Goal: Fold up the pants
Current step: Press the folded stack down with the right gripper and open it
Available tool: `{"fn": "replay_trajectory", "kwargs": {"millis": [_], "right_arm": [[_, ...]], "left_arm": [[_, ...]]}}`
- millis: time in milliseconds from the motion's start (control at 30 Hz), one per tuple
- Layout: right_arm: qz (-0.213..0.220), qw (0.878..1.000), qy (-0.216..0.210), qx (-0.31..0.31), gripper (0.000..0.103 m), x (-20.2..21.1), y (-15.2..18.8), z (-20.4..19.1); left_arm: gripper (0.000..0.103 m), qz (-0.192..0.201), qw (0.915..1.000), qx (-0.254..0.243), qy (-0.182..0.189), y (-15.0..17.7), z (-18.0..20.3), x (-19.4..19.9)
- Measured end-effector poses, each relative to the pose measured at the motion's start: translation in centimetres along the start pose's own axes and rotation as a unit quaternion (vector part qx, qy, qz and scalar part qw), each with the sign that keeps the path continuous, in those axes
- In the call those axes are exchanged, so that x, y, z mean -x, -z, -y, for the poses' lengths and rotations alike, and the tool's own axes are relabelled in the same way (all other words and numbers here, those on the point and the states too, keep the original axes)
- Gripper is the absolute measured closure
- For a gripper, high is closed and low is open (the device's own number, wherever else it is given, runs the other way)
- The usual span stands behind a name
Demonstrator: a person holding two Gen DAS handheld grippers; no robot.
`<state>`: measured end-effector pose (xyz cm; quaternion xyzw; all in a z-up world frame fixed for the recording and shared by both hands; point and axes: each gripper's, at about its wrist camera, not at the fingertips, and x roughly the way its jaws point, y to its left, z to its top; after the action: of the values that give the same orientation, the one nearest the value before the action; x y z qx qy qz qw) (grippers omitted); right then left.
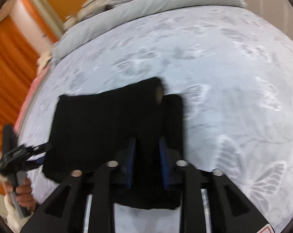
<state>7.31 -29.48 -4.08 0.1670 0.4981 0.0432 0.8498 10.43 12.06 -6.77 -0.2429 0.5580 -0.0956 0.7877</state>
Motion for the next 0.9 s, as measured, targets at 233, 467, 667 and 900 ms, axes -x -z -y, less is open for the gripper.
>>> {"fn": "replay_trajectory", "kwargs": {"millis": [233, 467, 667, 900], "right_arm": [[-0.075, 0.993, -0.052, -0.076, 0.018, -2.1, 1.0, 3.3], [-0.040, 0.996, -0.081, -0.002, 0.069, -0.8, 1.3, -1.4], [-0.062, 0.988, -0.133, 0.053, 0.061, 4.1, 3.8, -2.8], [-0.052, 0.997, -0.051, 0.024, 0.043, 2.8, 4.2, -1.0]], "left_arm": [[0.005, -0.019, 0.9993, 0.033, 0.000, 0.0, -1.3, -1.6], [0.079, -0.010, 0.9982, -0.025, 0.053, -0.4, 0.9, 0.5], [0.072, -0.024, 0.9967, -0.055, 0.055, 1.7, -0.9, 5.4], [0.047, 0.025, 0.9964, -0.073, -0.035, 2.7, -3.6, 6.6]]}}
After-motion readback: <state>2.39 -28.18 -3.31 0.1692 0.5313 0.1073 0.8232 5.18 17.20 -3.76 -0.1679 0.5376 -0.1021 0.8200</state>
